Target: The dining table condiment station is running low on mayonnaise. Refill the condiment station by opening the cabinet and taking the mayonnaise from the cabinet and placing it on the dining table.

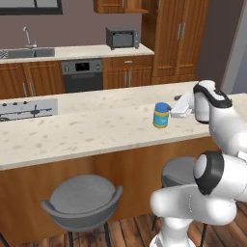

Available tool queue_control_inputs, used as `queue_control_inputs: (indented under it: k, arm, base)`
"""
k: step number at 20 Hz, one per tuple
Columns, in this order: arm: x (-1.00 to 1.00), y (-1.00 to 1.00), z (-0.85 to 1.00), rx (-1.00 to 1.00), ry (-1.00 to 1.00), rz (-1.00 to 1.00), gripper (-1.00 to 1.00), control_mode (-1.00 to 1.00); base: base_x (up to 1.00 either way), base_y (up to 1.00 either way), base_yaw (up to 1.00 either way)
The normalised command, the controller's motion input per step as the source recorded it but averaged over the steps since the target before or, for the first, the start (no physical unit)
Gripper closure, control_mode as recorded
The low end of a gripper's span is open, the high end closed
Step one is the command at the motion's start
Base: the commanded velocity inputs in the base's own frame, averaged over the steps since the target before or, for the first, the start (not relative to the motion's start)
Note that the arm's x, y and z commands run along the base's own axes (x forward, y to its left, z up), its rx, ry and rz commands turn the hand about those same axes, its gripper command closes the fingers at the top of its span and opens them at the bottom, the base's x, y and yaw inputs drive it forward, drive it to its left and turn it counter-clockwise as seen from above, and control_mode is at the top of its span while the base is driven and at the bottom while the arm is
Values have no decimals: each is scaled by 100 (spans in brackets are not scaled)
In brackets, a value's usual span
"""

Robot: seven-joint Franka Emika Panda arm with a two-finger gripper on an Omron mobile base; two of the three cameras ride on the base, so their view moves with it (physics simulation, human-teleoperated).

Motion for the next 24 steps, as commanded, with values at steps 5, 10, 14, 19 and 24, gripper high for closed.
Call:
queue_control_inputs:
  k: [5, 10, 14, 19, 24]
  arm:
    - [-79, 20, 62, -3, -1, 0, -100, -100]
    - [-87, 24, 44, -14, -10, 0, -100, -100]
    - [-98, 35, 30, -26, -22, 0, -100, -100]
    - [-100, 41, 15, -35, -48, 0, -100, -100]
    - [-100, 49, 23, -40, -62, 0, -100, -100]
  base:
    - [0, 0, 0]
    - [0, 0, 0]
    - [0, 0, 0]
    - [0, 0, 0]
    - [0, 0, 0]
